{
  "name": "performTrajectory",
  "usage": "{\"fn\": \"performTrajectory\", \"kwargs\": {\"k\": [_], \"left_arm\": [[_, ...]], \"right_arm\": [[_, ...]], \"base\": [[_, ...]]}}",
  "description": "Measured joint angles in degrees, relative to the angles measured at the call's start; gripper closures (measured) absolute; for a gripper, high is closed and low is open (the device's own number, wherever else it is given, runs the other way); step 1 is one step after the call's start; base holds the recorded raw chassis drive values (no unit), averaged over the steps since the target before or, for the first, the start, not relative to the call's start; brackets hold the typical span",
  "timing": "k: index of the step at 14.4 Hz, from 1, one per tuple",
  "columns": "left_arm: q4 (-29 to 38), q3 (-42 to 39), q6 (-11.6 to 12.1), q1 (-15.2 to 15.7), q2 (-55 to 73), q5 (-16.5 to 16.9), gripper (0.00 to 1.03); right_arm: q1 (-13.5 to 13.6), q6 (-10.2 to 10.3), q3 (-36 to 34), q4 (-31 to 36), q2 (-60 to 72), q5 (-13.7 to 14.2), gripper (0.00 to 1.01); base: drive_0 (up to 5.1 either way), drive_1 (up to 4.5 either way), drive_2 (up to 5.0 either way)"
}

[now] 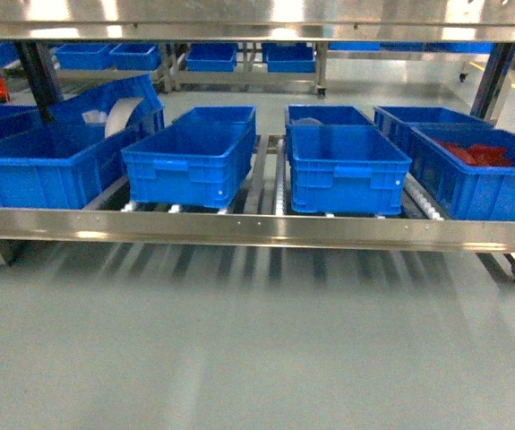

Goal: Sort blue parts and orange caps into right shelf containers

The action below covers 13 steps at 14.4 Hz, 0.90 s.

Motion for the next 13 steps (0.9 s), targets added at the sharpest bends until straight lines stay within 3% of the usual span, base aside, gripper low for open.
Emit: {"fn": "performTrajectory", "kwargs": {"k": [13], "left_arm": [[0.0, -0.02, 0.0, 0.0, 0.0, 0.0, 0.58]], "right_arm": [[0.0, -0.02, 0.0, -0.02, 0.0, -0.02, 0.6]], "base": [[0.0, 0.0, 0.0]]}}
